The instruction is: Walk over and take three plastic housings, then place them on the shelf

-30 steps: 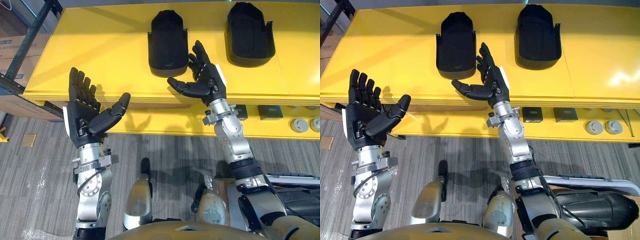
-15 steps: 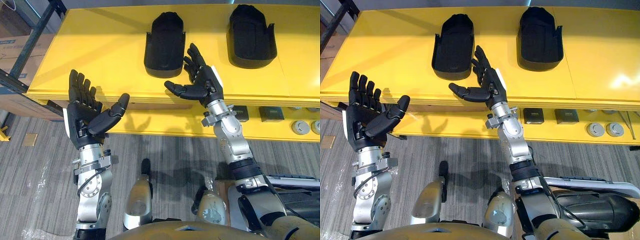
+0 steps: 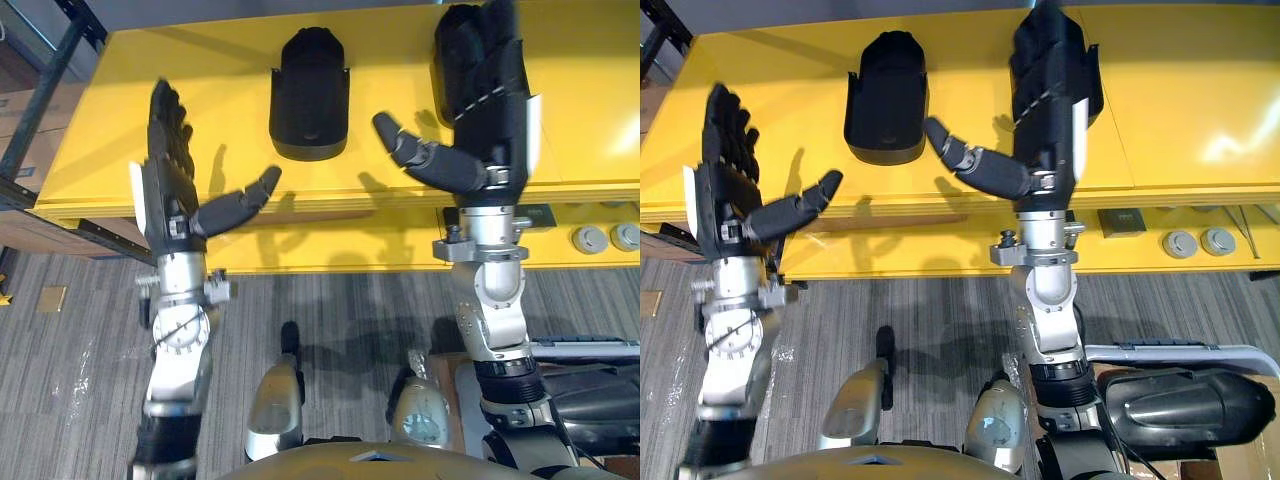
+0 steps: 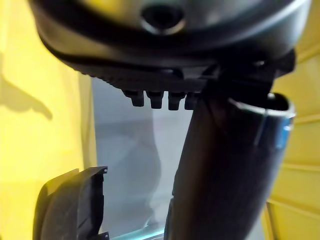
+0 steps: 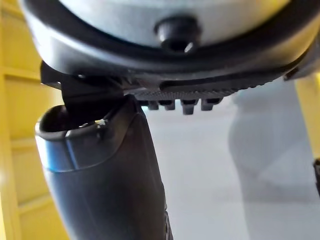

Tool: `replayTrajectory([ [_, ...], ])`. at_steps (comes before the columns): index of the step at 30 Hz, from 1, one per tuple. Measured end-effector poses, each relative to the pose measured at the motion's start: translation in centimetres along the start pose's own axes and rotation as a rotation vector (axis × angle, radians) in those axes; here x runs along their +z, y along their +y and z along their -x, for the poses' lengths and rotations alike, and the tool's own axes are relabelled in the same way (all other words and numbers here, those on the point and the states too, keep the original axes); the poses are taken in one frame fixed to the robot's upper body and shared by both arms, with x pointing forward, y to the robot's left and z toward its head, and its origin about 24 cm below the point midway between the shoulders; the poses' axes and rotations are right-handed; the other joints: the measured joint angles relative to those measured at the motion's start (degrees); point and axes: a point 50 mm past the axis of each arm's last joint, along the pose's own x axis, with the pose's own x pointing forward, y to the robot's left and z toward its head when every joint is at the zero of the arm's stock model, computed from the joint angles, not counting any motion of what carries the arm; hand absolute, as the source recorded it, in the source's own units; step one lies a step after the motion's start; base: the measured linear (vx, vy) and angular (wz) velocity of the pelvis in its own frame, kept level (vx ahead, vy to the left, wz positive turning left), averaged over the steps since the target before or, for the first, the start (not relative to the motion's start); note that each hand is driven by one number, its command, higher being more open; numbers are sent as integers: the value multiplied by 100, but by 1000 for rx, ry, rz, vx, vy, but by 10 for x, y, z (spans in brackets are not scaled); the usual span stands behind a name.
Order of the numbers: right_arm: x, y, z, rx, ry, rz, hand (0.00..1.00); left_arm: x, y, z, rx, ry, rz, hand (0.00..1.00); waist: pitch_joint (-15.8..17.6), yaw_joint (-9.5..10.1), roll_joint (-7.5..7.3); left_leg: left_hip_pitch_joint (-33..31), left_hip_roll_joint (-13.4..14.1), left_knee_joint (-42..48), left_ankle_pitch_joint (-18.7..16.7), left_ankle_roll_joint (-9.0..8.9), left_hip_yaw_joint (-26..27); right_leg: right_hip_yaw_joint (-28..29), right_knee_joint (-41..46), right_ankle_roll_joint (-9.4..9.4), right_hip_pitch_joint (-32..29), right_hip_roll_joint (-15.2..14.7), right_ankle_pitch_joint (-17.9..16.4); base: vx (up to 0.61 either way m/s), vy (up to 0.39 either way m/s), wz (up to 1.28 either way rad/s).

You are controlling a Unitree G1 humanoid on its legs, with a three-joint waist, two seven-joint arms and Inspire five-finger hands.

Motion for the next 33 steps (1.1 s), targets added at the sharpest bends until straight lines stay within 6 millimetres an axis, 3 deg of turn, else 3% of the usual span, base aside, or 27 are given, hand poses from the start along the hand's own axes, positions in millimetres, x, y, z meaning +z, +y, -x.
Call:
replayTrajectory([
  [3,0,-4,2,-55,5,1,100,-4,5,-11,-5,6,-39,100,59,-57,-124,12,61,105,-76,-26,101,109,-44,-22,-1,58,41,-21,-14,-21],
  [11,-5,-12,14,-74,55,-28,100,-24,9,-7,62,99,-111,100,61,-116,-130,18,91,81,-122,7,320,362,-48,-52,-190,92,64,-8,-6,-13],
  [15,-13,-18,28,-97,163,-111,100,-45,4,-11,103,184,-128,100,64,-298,-125,-217,83,169,-120,5,320,403,37,-60,-426,80,56,-8,-3,0],
  [19,-17,-9,48,-65,266,-144,100,-48,-5,-9,93,206,-115,100,65,-378,-124,-218,82,170,-130,-4,427,532,195,-58,-566,64,26,16,-15,-8],
  [24,-10,-4,46,-45,243,-183,100,-49,-18,-17,124,198,-86,100,68,-461,-118,-235,105,254,-202,-31,532,640,370,-75,-718,52,-72,-33,-32,-11],
  [29,3,6,40,-6,186,-222,100,-51,-21,-40,235,179,-104,100,67,-592,-118,-503,172,559,-318,-48,573,709,452,-59,-903,84,-61,-23,-7,-5],
  [33,1,14,41,7,205,-247,100,-50,-17,-41,326,165,-127,100,68,-638,-124,-583,211,684,-372,-74,574,716,437,-64,-911,109,-32,0,0,0],
])
